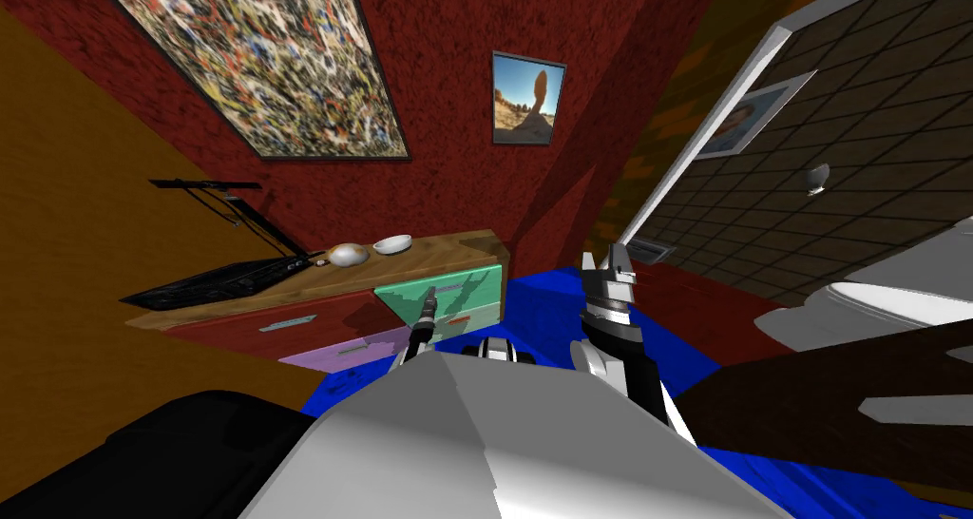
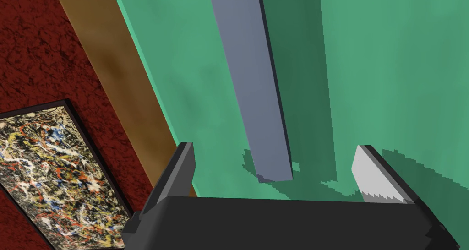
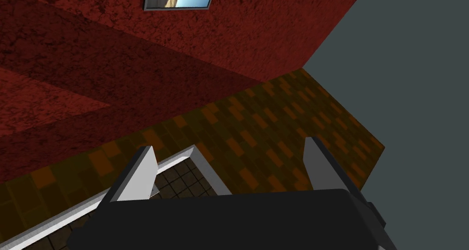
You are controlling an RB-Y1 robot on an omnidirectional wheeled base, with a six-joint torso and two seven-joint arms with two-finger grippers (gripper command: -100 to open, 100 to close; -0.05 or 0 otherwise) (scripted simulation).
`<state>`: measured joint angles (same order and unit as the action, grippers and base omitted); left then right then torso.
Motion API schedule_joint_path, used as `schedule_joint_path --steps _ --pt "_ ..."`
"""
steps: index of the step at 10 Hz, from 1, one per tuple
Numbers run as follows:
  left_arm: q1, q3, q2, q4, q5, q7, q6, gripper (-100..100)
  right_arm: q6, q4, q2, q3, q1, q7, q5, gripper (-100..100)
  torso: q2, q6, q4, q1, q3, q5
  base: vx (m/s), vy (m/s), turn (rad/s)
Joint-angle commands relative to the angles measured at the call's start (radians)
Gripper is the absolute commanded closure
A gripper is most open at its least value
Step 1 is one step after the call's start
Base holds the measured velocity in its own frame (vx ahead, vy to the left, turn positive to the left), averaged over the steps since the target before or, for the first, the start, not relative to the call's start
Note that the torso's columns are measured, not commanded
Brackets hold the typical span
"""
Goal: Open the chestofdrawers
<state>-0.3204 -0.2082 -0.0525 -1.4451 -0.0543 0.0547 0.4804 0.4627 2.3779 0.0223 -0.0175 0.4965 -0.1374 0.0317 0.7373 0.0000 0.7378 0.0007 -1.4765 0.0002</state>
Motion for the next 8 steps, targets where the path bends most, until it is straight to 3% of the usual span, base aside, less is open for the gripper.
schedule_joint_path --steps 1,3,4,5,8 --pt "0.025 -0.045 -0.021 0.04 0.008 -0.02 0.008 -100 0.0 0.0 0.0 0.0 0.0 0.0 0.0 0 0.0 0.0 0.0 0.001 0.0 0.0 -0.015 -0.027 -0.136" --pt "0.043 -0.095 -0.042 0.058 0.015 -0.042 0.002 -100 0.0 0.0 0.0 0.0 0.0 0.0 0.0 0 0.001 0.0 0.0 -0.001 0.001 0.0 -0.027 -0.051 -0.204" --pt "0.041 -0.08 -0.039 0.062 0.014 -0.035 0.009 -100 0.0 0.0 0.0 0.0 0.0 0.0 0.0 0 0.001 0.0 0.0 -0.002 0.001 -0.001 -0.014 -0.029 -0.037" --pt "0.025 -0.045 -0.021 0.04 0.008 -0.02 0.008 100 0.0 0.0 0.0 0.0 0.0 0.0 0.0 0 0.001 -0.001 0.0 0.0 0.0 0.0 0.022 0.034 0.311" --pt "-0.001 0.029 0.009 0.013 -0.003 0.013 0.017 100 0.0 0.0 0.0 0.0 0.0 0.0 0.0 0 -0.001 -0.001 0.0 0.002 0.0 0.0 0.043 0.067 0.215"
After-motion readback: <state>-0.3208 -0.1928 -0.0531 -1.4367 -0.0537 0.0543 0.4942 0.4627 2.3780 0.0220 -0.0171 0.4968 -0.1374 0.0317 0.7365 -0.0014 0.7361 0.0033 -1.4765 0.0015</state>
